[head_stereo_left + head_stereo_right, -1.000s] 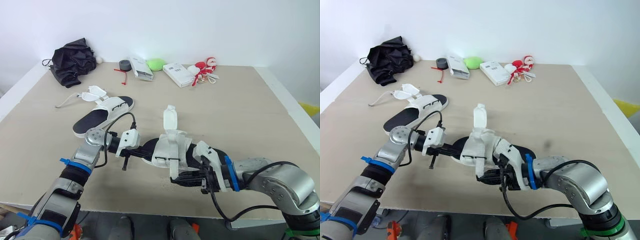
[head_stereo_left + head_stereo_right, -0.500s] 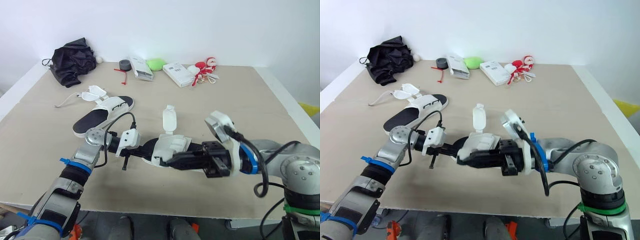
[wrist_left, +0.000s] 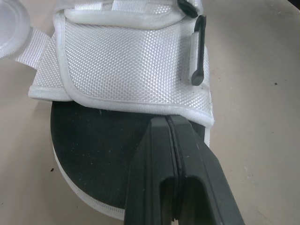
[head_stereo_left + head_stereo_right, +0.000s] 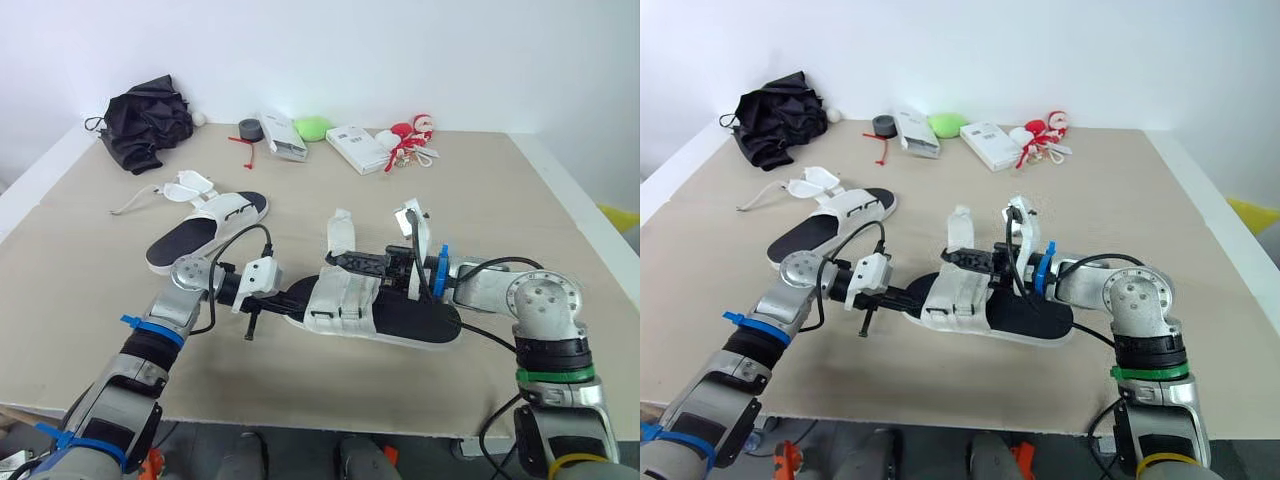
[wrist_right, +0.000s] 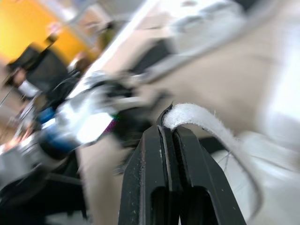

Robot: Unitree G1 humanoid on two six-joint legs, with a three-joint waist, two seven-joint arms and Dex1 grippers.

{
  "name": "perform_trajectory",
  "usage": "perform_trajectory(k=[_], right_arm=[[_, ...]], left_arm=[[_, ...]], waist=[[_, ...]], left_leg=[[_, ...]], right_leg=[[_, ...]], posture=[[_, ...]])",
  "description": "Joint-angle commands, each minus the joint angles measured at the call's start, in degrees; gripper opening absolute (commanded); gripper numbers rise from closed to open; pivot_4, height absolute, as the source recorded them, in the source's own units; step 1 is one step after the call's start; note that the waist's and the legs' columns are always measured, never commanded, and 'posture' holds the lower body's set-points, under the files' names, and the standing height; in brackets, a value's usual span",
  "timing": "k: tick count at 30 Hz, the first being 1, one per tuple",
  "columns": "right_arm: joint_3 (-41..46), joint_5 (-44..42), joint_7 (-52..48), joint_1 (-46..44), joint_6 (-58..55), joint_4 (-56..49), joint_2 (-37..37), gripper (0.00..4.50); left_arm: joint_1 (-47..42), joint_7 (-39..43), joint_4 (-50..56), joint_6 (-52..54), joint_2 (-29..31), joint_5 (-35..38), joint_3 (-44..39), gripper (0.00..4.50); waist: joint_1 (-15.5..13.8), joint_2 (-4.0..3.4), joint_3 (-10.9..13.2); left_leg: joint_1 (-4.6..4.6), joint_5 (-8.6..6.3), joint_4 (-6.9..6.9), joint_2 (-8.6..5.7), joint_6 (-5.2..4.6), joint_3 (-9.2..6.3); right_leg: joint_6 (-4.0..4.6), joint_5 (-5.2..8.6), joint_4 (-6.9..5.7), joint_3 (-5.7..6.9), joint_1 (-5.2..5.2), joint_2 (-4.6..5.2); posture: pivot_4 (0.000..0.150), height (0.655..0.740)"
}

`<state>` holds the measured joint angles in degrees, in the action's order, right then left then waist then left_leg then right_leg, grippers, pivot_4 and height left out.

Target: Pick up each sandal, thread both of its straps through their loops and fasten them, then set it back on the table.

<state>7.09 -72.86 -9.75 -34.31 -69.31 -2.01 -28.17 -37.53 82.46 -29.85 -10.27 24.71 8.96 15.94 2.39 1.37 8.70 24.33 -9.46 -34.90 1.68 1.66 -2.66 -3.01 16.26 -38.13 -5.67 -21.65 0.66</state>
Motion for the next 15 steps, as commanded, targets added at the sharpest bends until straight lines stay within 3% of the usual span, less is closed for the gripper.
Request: perform_trajectory(k=[1, 9, 10, 12, 15], right_arm=[[4.7, -0.2, 1.9, -0.6, 0.7, 1.2, 0.2, 0.04], [7.0, 4.4, 7.1, 0.2, 0.6, 7.2, 2.2, 0.04], [7.2, 4.5, 7.3, 0.2, 0.2, 7.8, 2.4, 0.60], [6.6, 4.9, 6.8, 0.4, -0.5, 6.5, 2.5, 1.01], [7.1, 5.8, 6.6, 0.1, -0.7, 5.5, 2.8, 2.50]], left_arm=[[2.0, 0.2, -2.2, 0.9, 0.2, -4.0, 3.3, 0.00], [2.1, 0.2, -2.2, 0.9, 0.4, -4.0, 3.3, 0.00], [2.1, 0.1, -2.2, 0.9, 0.4, -4.0, 3.3, 0.00], [2.1, 0.2, -2.1, 0.9, 0.5, -4.0, 3.2, 0.00], [2.2, 0.2, -2.0, 1.0, 0.7, -4.0, 3.2, 0.00]], waist=[[0.0, 0.00, 0.0], [0.0, 0.00, 0.0], [0.0, 0.00, 0.0], [0.0, -0.01, 0.0], [0.1, -0.06, 0.0]], left_leg=[[0.00, 0.00, 0.00, 0.00, 0.00, 0.00], [0.00, 0.00, 0.00, 0.00, 0.00, 0.00], [-0.01, 0.00, 0.00, 0.00, 0.00, 0.01], [-0.01, 0.00, 0.00, 0.00, 0.00, 0.00], [-0.01, 0.00, 0.02, 0.00, -0.01, 0.02]], right_leg=[[0.00, 0.00, 0.00, 0.00, 0.00, 0.00], [0.00, 0.00, 0.00, -0.01, 0.01, 0.00], [0.00, 0.00, 0.00, -0.01, 0.01, 0.00], [0.00, -0.01, 0.00, -0.01, 0.01, -0.01], [0.00, 0.00, 0.00, -0.03, -0.01, -0.01]], posture=[[0.150, 0.7380], [0.150, 0.7380], [0.150, 0.7380], [0.150, 0.7380], [0.150, 0.7380]])
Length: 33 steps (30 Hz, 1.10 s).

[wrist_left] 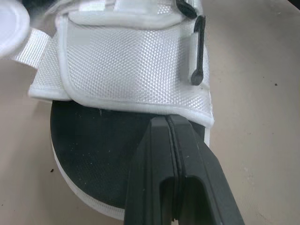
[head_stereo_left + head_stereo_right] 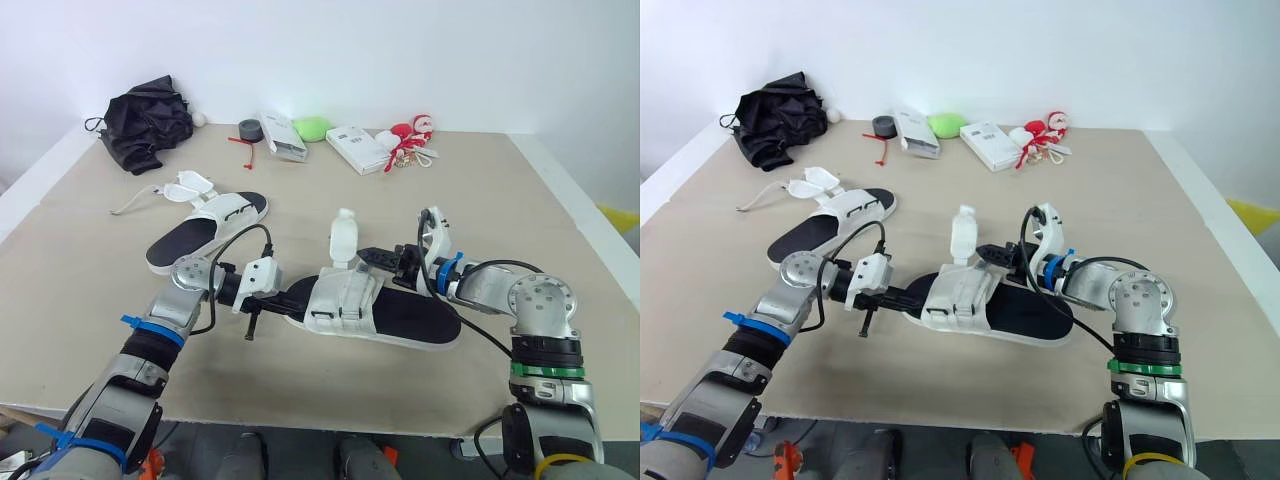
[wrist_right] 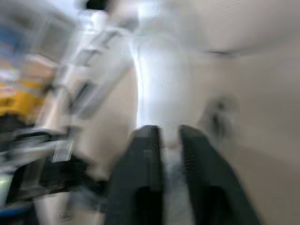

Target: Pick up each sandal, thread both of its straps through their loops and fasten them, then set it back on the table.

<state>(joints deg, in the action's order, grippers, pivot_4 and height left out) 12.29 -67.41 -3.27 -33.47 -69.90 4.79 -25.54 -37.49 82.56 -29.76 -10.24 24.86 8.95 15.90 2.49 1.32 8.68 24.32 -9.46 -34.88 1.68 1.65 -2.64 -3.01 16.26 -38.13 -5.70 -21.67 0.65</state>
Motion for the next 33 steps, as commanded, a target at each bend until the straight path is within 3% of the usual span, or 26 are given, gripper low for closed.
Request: perform_trajectory(k=[1, 4, 9, 16, 24, 33], right_arm=[[2.7, 0.0, 0.6, -1.1, -0.3, -1.0, 0.5, 2.78], [4.6, -1.5, 0.3, -2.0, -1.3, -0.6, 1.0, 4.24], [5.6, -2.4, -1.7, -3.6, -3.3, -1.7, 0.4, 4.24], [5.8, 1.4, -8.7, -13.8, -1.7, 5.7, -4.1, 4.24], [-8.5, 14.7, -25.0, -21.0, -1.0, 15.0, -7.2, 4.24], [-13.1, 20.5, -37.0, -24.2, -0.4, 19.8, -4.2, 4.24]], left_arm=[[2.2, 0.1, -2.1, 0.9, 0.5, -4.0, 3.2, 0.00], [2.1, 0.2, -2.1, 0.9, 0.6, -3.9, 3.1, 0.00], [1.9, 0.3, -2.2, 0.9, 0.4, -3.9, 3.2, 0.00], [1.6, 0.5, -2.8, 0.6, 0.1, -4.1, 3.4, 0.00], [0.7, 0.3, -4.1, -0.2, -0.5, -4.4, 3.3, 0.00], [2.2, -0.2, -2.7, 0.2, 0.6, -4.2, 2.7, 0.00]], waist=[[0.0, -0.01, 0.0], [0.0, -0.02, 0.0], [0.0, -0.03, 0.0], [0.0, -0.18, 0.1], [-0.2, -0.23, 0.1], [0.0, -0.25, 0.1]], left_leg=[[0.00, 0.00, 0.02, 0.00, 0.00, 0.00], [0.00, 0.00, 0.04, 0.01, 0.00, -0.02], [0.00, 0.00, 0.04, 0.01, 0.00, -0.01], [0.01, 0.01, 0.05, -0.02, -0.01, 0.05], [0.03, 0.01, 0.24, -0.02, -0.02, 0.05], [0.10, 0.01, 0.22, -0.04, -0.02, 0.04]], right_leg=[[0.00, 0.00, 0.00, 0.00, -0.01, 0.00], [0.00, 0.01, 0.00, 0.03, -0.01, -0.02], [0.00, 0.01, 0.00, 0.00, -0.01, -0.02], [0.00, 0.00, 0.02, -0.07, -0.06, -0.01], [0.00, 0.04, 0.03, -0.05, -0.17, -0.01], [-0.02, 0.04, 0.02, -0.05, -0.23, 0.00]], posture=[[0.150, 0.7380], [0.150, 0.7380], [0.150, 0.7380], [0.150, 0.7380], [0.150, 0.7380], [0.150, 0.7380]])
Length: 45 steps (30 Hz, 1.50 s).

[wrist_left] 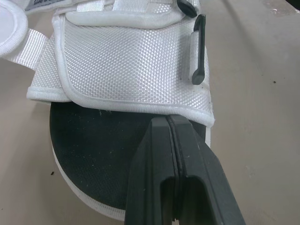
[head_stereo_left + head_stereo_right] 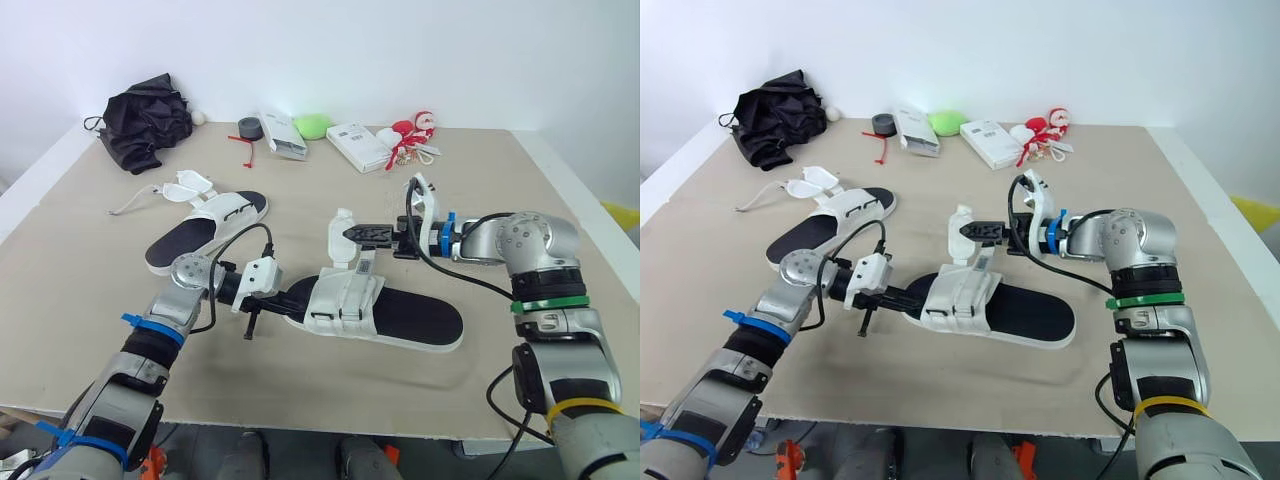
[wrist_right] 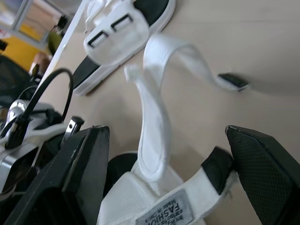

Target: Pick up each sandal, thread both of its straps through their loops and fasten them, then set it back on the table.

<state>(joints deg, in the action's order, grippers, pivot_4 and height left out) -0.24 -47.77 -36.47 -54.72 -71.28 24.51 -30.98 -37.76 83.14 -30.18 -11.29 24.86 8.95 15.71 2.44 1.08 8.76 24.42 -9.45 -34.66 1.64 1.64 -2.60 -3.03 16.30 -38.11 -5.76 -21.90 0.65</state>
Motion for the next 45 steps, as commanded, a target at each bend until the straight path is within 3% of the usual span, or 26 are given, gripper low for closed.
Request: perform_trajectory(k=[1, 12, 24, 29, 30, 31, 34, 35, 40, 45], right_arm=[[-0.9, 1.6, -4.9, -3.5, 1.2, 0.8, 1.9, 4.24], [-0.5, 11.8, -12.5, -13.4, 11.7, 19.9, 9.5, 4.24], [4.1, 18.1, -11.1, -20.3, 24.6, 35.3, 12.3, 4.24], [5.8, 19.1, -12.4, -20.9, 26.5, 36.5, 12.3, 2.96], [6.0, 19.2, -12.6, -21.0, 26.6, 36.5, 12.4, 2.54], [6.0, 19.3, -13.1, -20.9, 26.7, 36.2, 12.4, 1.82], [6.1, 19.9, -14.3, -20.5, 26.5, 35.2, 12.4, 0.78], [6.0, 19.9, -15.0, -20.2, 26.1, 34.2, 12.4, 0.19], [5.4, 20.1, -17.5, -18.0, 25.4, 28.6, 12.1, 0.08], [1.5, 24.0, -17.2, -9.5, 33.8, 11.2, 12.3, 0.08]], left_arm=[[2.5, -0.8, -2.2, 1.3, 0.6, -4.2, 2.9, 0.00], [2.9, -1.2, -1.4, 2.1, 0.5, -3.7, 2.7, 0.00], [4.2, -1.5, 0.5, 3.2, 0.8, -3.5, 2.8, 0.00], [4.4, -1.7, 0.9, 3.5, 0.8, -3.5, 2.8, 0.00], [4.4, -1.7, 0.8, 3.4, 0.8, -3.5, 2.8, 0.00], [4.4, -1.7, 0.8, 3.4, 0.7, -3.5, 2.8, 0.00], [4.3, -1.8, 0.7, 3.4, 0.7, -3.6, 2.8, 0.00], [4.3, -1.8, 0.7, 3.4, 0.6, -3.6, 2.8, 0.00], [4.1, -1.9, 0.4, 3.3, 0.5, -3.6, 2.9, 0.00], [3.9, -1.8, 0.2, 3.2, 0.4, -3.7, 2.9, 0.00]], waist=[[0.1, 0.00, 0.0], [0.1, -0.02, 0.0], [0.2, -0.04, 0.0], [0.2, -0.04, 0.0], [0.2, -0.05, 0.0], [0.2, -0.04, 0.0], [0.2, -0.05, 0.0], [0.2, -0.05, 0.0], [0.2, -0.06, 0.0], [0.1, -0.06, 0.0]], left_leg=[[-0.01, 0.00, 0.00, 0.02, 0.00, 0.00], [-0.03, 0.00, 0.00, 0.02, 0.00, -0.02], [-0.02, 0.00, 0.01, 0.01, 0.01, -0.02], [-0.03, 0.00, 0.01, 0.01, 0.01, -0.02], [-0.03, 0.00, 0.01, 0.01, 0.01, -0.02], [-0.03, 0.00, 0.01, 0.01, 0.01, -0.02], [-0.03, 0.00, 0.01, 0.01, 0.01, -0.02], [-0.03, 0.00, 0.01, 0.01, 0.01, -0.02], [-0.03, 0.00, 0.01, 0.01, 0.01, -0.03], [-0.02, 0.00, 0.00, 0.00, 0.01, -0.03]], right_leg=[[0.01, -0.01, 0.00, 0.00, 0.00, -0.02], [0.02, -0.02, -0.03, 0.05, 0.01, -0.04], [0.03, -0.02, -0.04, 0.03, 0.01, -0.03], [0.03, -0.02, -0.05, 0.04, 0.01, -0.03], [0.03, -0.02, -0.05, 0.04, 0.01, -0.03], [0.03, -0.02, -0.04, 0.03, 0.01, -0.03], [0.05, -0.03, -0.05, 0.03, 0.01, -0.03], [0.04, -0.03, -0.05, 0.04, 0.01, -0.03], [0.04, -0.03, -0.05, 0.03, 0.01, -0.03], [0.00, -0.01, -0.07, 0.04, 0.01, -0.03]], posture=[[0.150, 0.7380], [0.150, 0.7380], [0.150, 0.7380], [0.150, 0.7380], [0.150, 0.7380], [0.150, 0.7380], [0.150, 0.7380], [0.150, 0.7380], [0.150, 0.7380], [0.150, 0.7380]])
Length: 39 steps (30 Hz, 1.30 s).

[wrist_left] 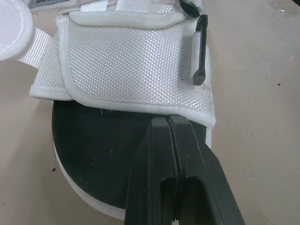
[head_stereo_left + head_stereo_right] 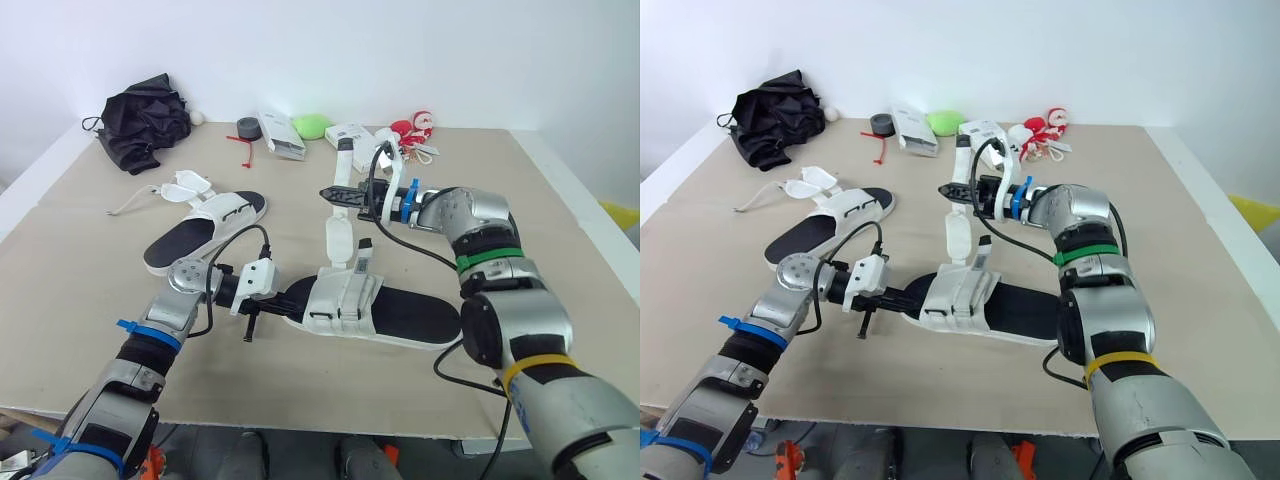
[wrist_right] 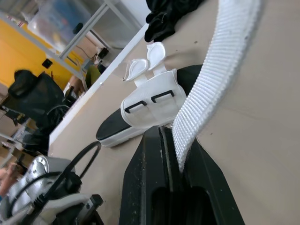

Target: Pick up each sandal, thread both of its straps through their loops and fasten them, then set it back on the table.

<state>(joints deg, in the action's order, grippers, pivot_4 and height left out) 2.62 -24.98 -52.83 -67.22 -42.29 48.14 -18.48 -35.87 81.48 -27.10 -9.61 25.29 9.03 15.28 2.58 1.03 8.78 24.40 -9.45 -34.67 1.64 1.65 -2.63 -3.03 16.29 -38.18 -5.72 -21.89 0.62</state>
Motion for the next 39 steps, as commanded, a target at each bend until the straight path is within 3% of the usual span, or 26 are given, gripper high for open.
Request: perform_trajectory(k=[1, 5, 10, 16, 20, 22, 23, 24, 28, 29, 30, 31, 32, 39], right_arm=[[-2.7, 1.3, -2.0, 5.9, 5.8, -18.7, -0.6, 0.08], [-7.6, 3.7, -3.2, 15.2, 10.2, -38.1, -2.9, 0.08], [-13.9, 16.2, -0.3, 24.8, 31.9, -51.8, -6.5, 0.08], [-18.7, 36.4, 8.8, 28.4, 69.0, -49.1, -12.1, 0.08], [-19.6, 44.5, 14.9, 28.6, 81.4, -44.9, -14.3, 0.08], [-20.1, 46.7, 16.5, 29.2, 86.0, -43.7, -15.3, 0.77], [-20.5, 46.9, 16.3, 29.5, 87.6, -43.4, -16.0, 0.88], [-20.9, 46.9, 16.0, 29.8, 88.8, -43.4, -16.6, 1.50], [-21.0, 48.3, 17.1, 30.8, 92.8, -43.6, -18.4, 2.46], [-20.8, 48.6, 17.4, 31.1, 93.5, -43.8, -18.7, 2.96], [-20.4, 48.7, 17.1, 31.4, 93.7, -44.9, -19.7, 2.96], [-20.0, 48.8, 16.9, 31.9, 93.9, -46.0, -20.7, 3.47], [-19.6, 48.5, 16.4, 32.4, 93.8, -47.3, -21.7, 3.70], [-16.5, 42.2, 11.1, 39.1, 88.3, -57.5, -31.0, 3.70]], left_arm=[[1.9, -0.1, -3.0, 1.5, 0.0, -3.8, 3.4, 0.00], [1.8, 0.1, -3.2, 1.4, 0.0, -3.8, 3.4, 0.00], [1.5, 0.1, -3.5, 1.3, 0.0, -3.9, 3.5, 0.00], [0.9, 0.3, -4.4, 0.9, -0.1, -4.0, 3.5, 0.00], [0.7, 0.3, -4.6, 0.8, -0.3, -3.9, 3.6, 0.00], [0.6, 0.3, -4.8, 0.7, -0.4, -4.0, 3.6, 0.00], [0.5, 0.2, -4.9, 0.6, -0.4, -4.0, 3.6, 0.00], [0.5, 0.2, -5.0, 0.6, -0.4, -4.0, 3.6, 0.00], [0.6, 0.3, -5.1, 0.4, -0.3, -4.0, 3.6, 0.00], [0.6, 0.3, -5.2, 0.4, -0.3, -4.0, 3.6, 0.00], [0.5, 0.3, -5.3, 0.3, -0.3, -4.0, 3.6, 0.00], [0.5, 0.3, -5.4, 0.2, -0.4, -4.0, 3.6, 0.00], [0.4, 0.4, -5.6, 0.1, -0.5, -4.1, 3.7, 0.00], [-0.2, 0.9, -7.0, -0.6, -0.7, -4.3, 3.9, 0.00]], waist=[[0.0, 0.00, 0.0], [-0.1, -0.01, 0.0], [-0.1, 0.01, 0.0], [-0.1, 0.05, 0.0], [-0.1, 0.06, 0.0], [-0.1, 0.06, 0.0], [-0.1, 0.06, 0.0], [-0.1, 0.06, 0.0], [-0.2, 0.09, 0.0], [-0.2, 0.09, 0.0], [-0.2, 0.09, 0.0], [-0.2, 0.09, 0.0], [-0.2, 0.09, 0.0], [-0.4, 0.09, 0.0]], left_leg=[[0.00, 0.00, 0.01, 0.00, 0.00, -0.01], [0.03, -0.01, 0.01, 0.00, 0.01, -0.03], [0.01, 0.01, -0.02, -0.02, 0.03, -0.04], [-0.06, 0.08, -0.04, 0.00, 0.16, -0.01], [-0.06, 0.09, -0.03, -0.02, 0.17, 0.02], [-0.06, 0.09, -0.02, -0.02, 0.17, 0.01], [-0.07, 0.09, -0.01, -0.01, 0.17, 0.01], [-0.07, 0.09, -0.01, -0.01, 0.17, 0.01], [-0.15, 0.10, -0.04, -0.02, 0.18, 0.02], [-0.19, 0.10, -0.04, -0.03, 0.18, 0.03], [-0.19, 0.10, -0.04, -0.03, 0.18, 0.03], [-0.22, 0.10, -0.04, -0.02, 0.18, 0.03], [-0.24, 0.11, -0.04, -0.02, 0.18, 0.01], [-0.34, 0.11, -0.04, -0.06, 0.18, 0.00]], right_leg=[[-0.01, 0.00, 0.00, 0.01, 0.00, 0.00], [-0.06, 0.03, -0.01, 0.02, 0.00, 0.00], [-0.06, 0.03, 0.00, 0.04, 0.01, 0.01], [-0.02, -0.01, 0.00, 0.02, 0.04, 0.00], [-0.02, -0.01, 0.02, -0.01, 0.03, 0.01], [-0.02, -0.01, 0.01, -0.01, 0.03, 0.01], [-0.01, -0.01, 0.01, -0.01, 0.04, 0.01], [-0.01, -0.02, 0.01, -0.02, 0.05, 0.01], [0.00, -0.02, 0.02, -0.05, 0.18, 0.02], [0.02, -0.03, 0.02, -0.07, 0.20, 0.02], [0.03, -0.03, 0.02, -0.07, 0.20, 0.02], [0.04, -0.04, 0.02, -0.07, 0.21, 0.02], [0.04, -0.04, 0.01, -0.05, 0.25, 0.02], [0.04, 0.00, 0.02, -0.06, 0.37, 0.04]], posture=[[0.150, 0.7380], [0.150, 0.7380], [0.150, 0.7380], [0.150, 0.7380], [0.150, 0.7380], [0.150, 0.7380], [0.150, 0.7380], [0.150, 0.7380], [0.150, 0.7380], [0.150, 0.7380], [0.150, 0.7380], [0.150, 0.7380], [0.150, 0.7380], [0.150, 0.7380]])
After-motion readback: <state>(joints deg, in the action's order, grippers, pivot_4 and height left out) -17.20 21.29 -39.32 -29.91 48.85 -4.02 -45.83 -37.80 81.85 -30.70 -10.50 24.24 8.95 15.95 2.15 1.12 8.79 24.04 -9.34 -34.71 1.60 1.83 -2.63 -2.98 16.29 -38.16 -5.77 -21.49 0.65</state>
